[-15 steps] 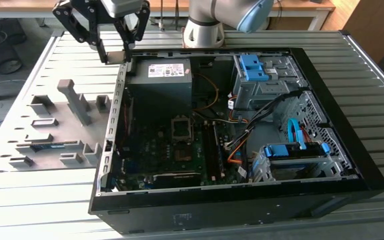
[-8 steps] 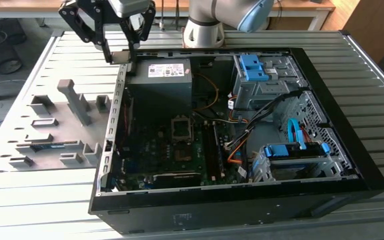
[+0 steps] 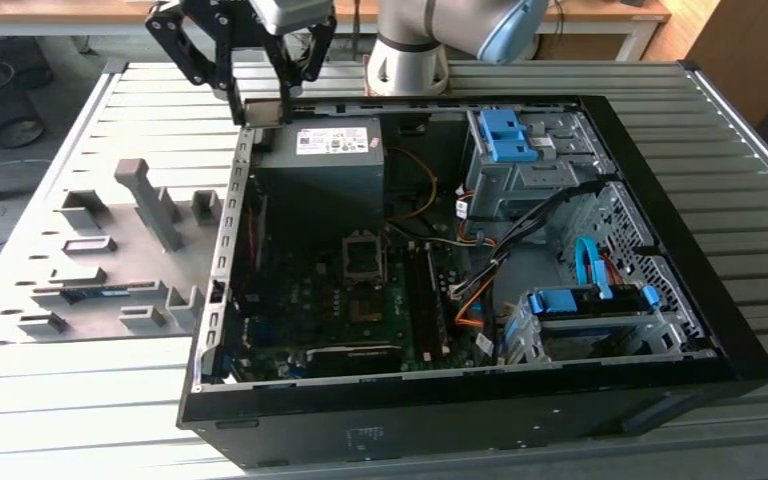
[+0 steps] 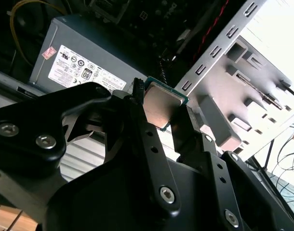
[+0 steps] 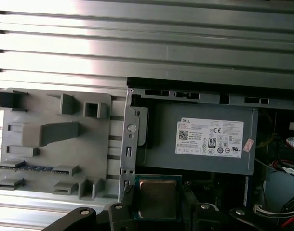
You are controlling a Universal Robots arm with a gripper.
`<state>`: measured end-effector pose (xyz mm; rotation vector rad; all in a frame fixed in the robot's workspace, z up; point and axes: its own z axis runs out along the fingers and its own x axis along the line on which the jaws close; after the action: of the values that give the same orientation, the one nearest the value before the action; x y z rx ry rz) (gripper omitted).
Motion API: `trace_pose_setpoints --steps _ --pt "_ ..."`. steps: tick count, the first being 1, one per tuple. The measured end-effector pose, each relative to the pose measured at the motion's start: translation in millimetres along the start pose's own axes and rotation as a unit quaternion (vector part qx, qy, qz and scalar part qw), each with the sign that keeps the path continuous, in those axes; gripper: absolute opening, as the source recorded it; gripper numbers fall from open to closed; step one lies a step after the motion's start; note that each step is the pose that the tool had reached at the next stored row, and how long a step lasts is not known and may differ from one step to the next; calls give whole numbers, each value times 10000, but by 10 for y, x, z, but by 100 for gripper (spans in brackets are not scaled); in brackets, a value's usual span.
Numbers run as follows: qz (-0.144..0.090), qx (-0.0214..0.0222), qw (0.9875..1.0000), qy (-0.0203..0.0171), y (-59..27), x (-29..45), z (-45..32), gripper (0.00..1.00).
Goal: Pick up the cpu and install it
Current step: 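Pick up the cpu and move it towards the insertion slot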
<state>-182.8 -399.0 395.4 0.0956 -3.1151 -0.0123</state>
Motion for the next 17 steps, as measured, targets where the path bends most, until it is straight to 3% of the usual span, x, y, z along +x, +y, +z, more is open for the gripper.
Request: trace_pose_setpoints --steps 2,7,8,13,14,17 --pt "0 0 10000 1 -5 -86 -1 47" --pt "0 -14 10000 0 -13 -213 -2 47" --pt "-1 -45 10000 -1 -15 -232 -3 47" --pt "-8 -349 9994 -20 -19 -300 0 47" --pt "-9 -376 9993 -22 -19 -316 2 47" --pt "-9 -379 9993 -19 -24 -397 12 47"
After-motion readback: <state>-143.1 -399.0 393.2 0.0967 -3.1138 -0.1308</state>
